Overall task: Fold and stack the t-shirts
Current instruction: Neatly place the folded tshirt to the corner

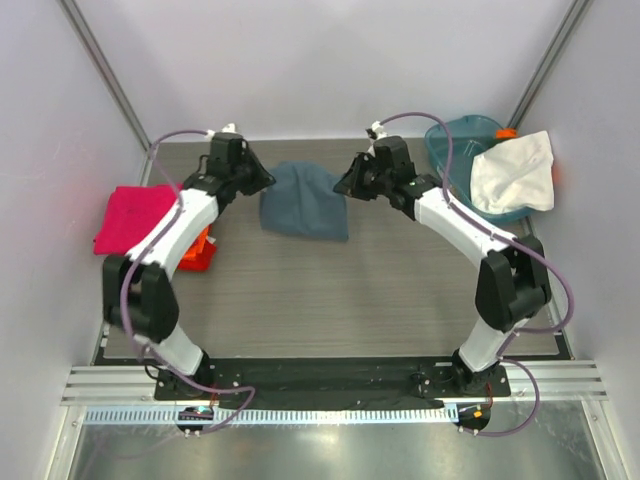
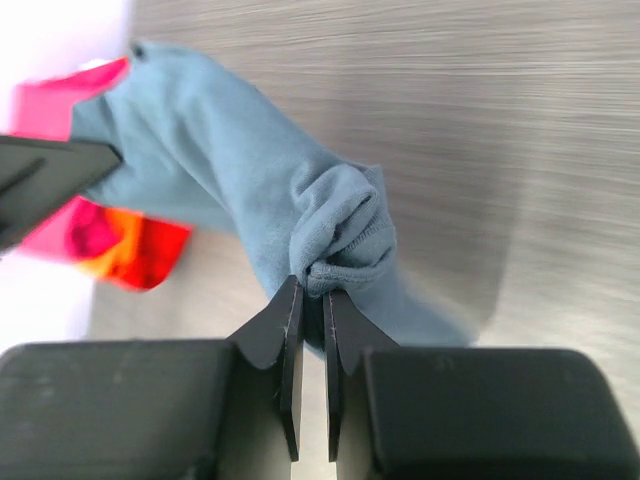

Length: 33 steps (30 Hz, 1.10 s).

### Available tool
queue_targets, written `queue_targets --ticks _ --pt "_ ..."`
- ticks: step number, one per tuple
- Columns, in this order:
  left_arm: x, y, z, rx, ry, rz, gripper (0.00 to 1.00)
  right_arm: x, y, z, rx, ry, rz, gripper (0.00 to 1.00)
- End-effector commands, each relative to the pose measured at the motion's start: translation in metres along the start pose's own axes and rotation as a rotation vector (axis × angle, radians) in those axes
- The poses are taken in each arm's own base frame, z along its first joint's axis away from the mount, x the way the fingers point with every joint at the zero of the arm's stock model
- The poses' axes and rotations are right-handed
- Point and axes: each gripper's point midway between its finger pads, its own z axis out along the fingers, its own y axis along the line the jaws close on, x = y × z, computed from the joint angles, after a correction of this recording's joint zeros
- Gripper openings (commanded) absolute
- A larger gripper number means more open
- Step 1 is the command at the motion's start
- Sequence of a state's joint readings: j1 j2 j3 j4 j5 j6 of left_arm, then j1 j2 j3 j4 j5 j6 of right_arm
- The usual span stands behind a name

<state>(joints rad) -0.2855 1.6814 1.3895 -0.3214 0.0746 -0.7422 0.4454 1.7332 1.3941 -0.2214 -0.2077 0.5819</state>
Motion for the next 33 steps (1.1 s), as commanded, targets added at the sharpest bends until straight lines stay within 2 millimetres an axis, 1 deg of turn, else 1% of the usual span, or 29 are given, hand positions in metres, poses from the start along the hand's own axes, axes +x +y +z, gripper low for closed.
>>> queue_targets --ticks 1,2,3,4,5,6,7,8,9,10,11,12,13,14,15,16,17,18,19,20,21,22,24,25,26,27,28,29,33 --pt "-0.019 0.014 -0.062 -0.05 -0.043 0.018 0.0 -0.008 0.06 -0.035 -0.083 -0.066 -0.032 0.01" --pt "-0.023 0.016 -0.075 -0.053 -0.05 0.018 0.0 -0.007 0.072 -0.04 -0.099 -0.072 -0.041 0.01" --pt "-0.022 0.023 -0.087 -0.075 -0.036 0.018 0.0 0.0 0.089 -0.045 -0.125 -0.066 -0.054 0.01" --pt "-0.038 0.026 -0.108 -0.076 -0.084 0.004 0.0 -0.007 0.106 -0.054 -0.155 -0.089 -0.055 0.01" --pt "-0.04 0.033 -0.12 -0.096 -0.079 -0.004 0.0 -0.009 0.117 -0.058 -0.17 -0.102 -0.059 0.01" --pt "-0.046 0.037 -0.131 -0.105 -0.093 0.0 0.0 -0.007 0.128 -0.06 -0.186 -0.098 -0.061 0.01" --pt "-0.063 0.044 -0.146 -0.118 -0.138 -0.019 0.0 -0.009 0.156 -0.069 -0.239 -0.108 -0.073 0.01" --pt "-0.066 0.048 -0.162 -0.129 -0.146 -0.028 0.0 -0.006 0.165 -0.065 -0.245 -0.1 -0.078 0.01" --pt "-0.072 0.048 -0.174 -0.125 -0.162 -0.031 0.0 -0.002 0.177 -0.066 -0.26 -0.09 -0.085 0.01" --pt "-0.085 0.061 -0.187 -0.156 -0.197 -0.048 0.0 -0.004 0.205 -0.075 -0.312 -0.103 -0.099 0.01" --pt "-0.093 0.059 -0.204 -0.158 -0.227 -0.047 0.0 0.003 0.214 -0.068 -0.32 -0.087 -0.109 0.01" --pt "-0.102 0.071 -0.215 -0.187 -0.255 -0.067 0.0 0.005 0.222 -0.065 -0.323 -0.085 -0.113 0.01" --pt "-0.107 0.075 -0.224 -0.198 -0.272 -0.068 0.0 -0.003 0.243 -0.074 -0.364 -0.109 -0.115 0.01" --pt "-0.113 0.077 -0.236 -0.206 -0.29 -0.073 0.0 0.014 0.256 -0.062 -0.375 -0.076 -0.13 0.01" --pt "-0.122 0.092 -0.246 -0.24 -0.317 -0.104 0.0 0.017 0.265 -0.06 -0.384 -0.072 -0.133 0.01" --pt "-0.126 0.096 -0.252 -0.241 -0.325 -0.113 0.0 0.009 0.287 -0.069 -0.428 -0.097 -0.138 0.01" --pt "-0.129 0.103 -0.258 -0.26 -0.334 -0.12 0.0 0.019 0.3 -0.066 -0.447 -0.082 -0.149 0.01" --pt "-0.137 0.118 -0.268 -0.296 -0.365 -0.147 0.0 0.03 0.304 -0.05 -0.439 -0.06 -0.152 0.01" --pt "-0.141 0.126 -0.272 -0.314 -0.378 -0.161 0.0 0.024 0.319 -0.054 -0.47 -0.082 -0.147 0.01" --pt "-0.144 0.133 -0.275 -0.327 -0.382 -0.171 0.0 0.03 0.331 -0.053 -0.491 -0.077 -0.148 0.01" --pt "-0.15 0.145 -0.279 -0.354 -0.395 -0.196 0.0 0.042 0.332 -0.034 -0.476 -0.056 -0.146 0.01" --pt "-0.152 0.152 -0.281 -0.369 -0.4 -0.209 0.0 0.034 0.345 -0.038 -0.504 -0.083 -0.139 0.01" --pt "-0.159 0.17 -0.288 -0.405 -0.421 -0.248 0.0 0.042 0.358 -0.031 -0.524 -0.082 -0.137 0.01" --pt "-0.162 0.177 -0.289 -0.415 -0.427 -0.262 0.0 0.045 0.366 -0.023 -0.536 -0.084 -0.13 0.01" --pt "-0.166 0.181 -0.291 -0.418 -0.439 -0.271 0.0 0.048 0.369 -0.017 -0.538 -0.086 -0.126 0.01" --pt "-0.17 0.191 -0.297 -0.436 -0.46 -0.293 0.0 0.048 0.373 -0.013 -0.546 -0.093 -0.118 0.01" --pt "-0.174 0.198 -0.299 -0.447 -0.468 -0.305 0.0 0.053 0.378 -0.006 -0.556 -0.09 -0.101 0.01" --pt "-0.18 0.205 -0.304 -0.453 -0.491 -0.319 0.0 0.05 0.385 -0.004 -0.58 -0.11 -0.084 0.01" --pt "-0.194 0.222 -0.307 -0.464 -0.523 -0.343 0.0 0.059 0.389 0.02 -0.606 -0.124 -0.028 0.01"
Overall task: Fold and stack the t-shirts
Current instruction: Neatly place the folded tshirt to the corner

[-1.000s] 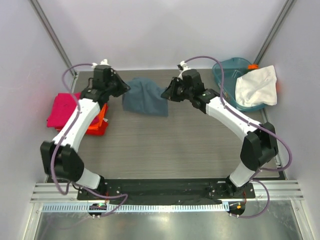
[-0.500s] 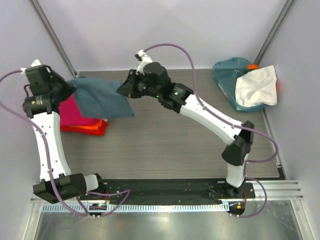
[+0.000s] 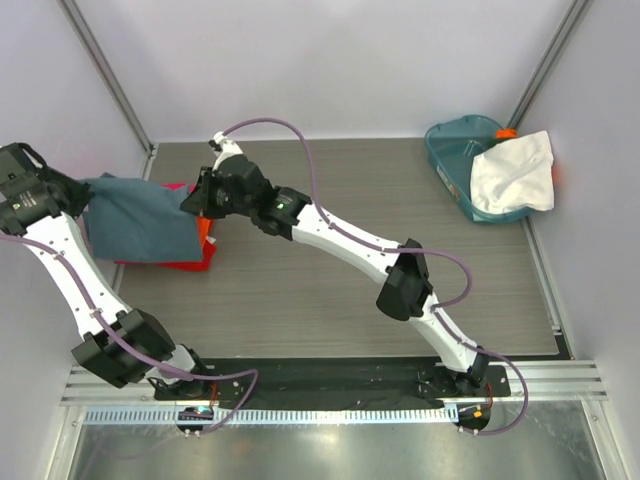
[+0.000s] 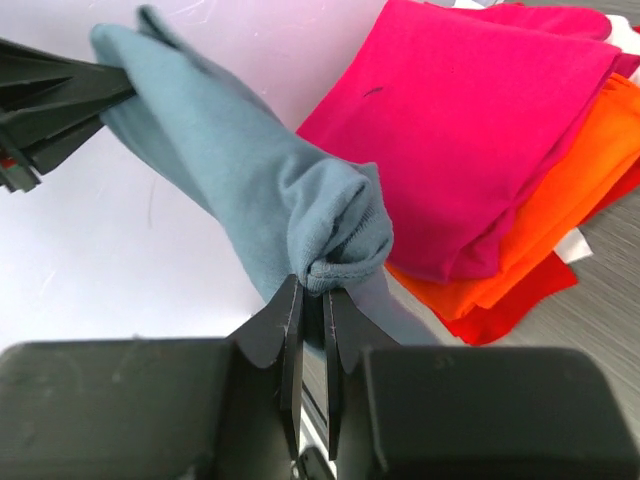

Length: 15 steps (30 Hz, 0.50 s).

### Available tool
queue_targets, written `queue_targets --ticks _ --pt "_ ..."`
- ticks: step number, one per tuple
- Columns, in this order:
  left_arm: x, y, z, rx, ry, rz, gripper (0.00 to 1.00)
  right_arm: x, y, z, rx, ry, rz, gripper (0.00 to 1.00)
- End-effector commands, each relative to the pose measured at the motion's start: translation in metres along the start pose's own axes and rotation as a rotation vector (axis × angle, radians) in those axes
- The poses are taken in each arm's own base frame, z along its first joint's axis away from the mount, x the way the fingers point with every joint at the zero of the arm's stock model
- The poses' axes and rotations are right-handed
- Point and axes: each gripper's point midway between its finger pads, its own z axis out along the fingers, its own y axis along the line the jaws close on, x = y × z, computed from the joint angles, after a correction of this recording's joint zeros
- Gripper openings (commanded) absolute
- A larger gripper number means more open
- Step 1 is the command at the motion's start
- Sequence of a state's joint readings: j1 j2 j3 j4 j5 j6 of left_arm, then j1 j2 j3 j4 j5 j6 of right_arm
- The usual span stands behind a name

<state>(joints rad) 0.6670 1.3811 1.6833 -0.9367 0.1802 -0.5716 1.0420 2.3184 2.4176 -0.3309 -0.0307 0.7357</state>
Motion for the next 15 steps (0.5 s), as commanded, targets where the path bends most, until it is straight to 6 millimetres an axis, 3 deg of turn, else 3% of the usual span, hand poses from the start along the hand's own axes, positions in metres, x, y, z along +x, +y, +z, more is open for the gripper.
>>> queue_targets --ticks 1,8,15 --pt "-0.034 -0.015 -0.007 0.075 -0.094 -0.003 0.0 -0.047 0.042 -0.002 -0.134 -0.168 0.055 0.01" --pt "-0.056 -0.006 0.008 0.068 -0.157 -0.048 0.0 -0.054 0.034 0.018 -0.146 -0.257 0.077 0.01" --pt "-0.061 -0.005 0.032 0.088 -0.149 -0.09 0.0 -0.061 0.025 0.032 -0.137 -0.336 0.091 0.01"
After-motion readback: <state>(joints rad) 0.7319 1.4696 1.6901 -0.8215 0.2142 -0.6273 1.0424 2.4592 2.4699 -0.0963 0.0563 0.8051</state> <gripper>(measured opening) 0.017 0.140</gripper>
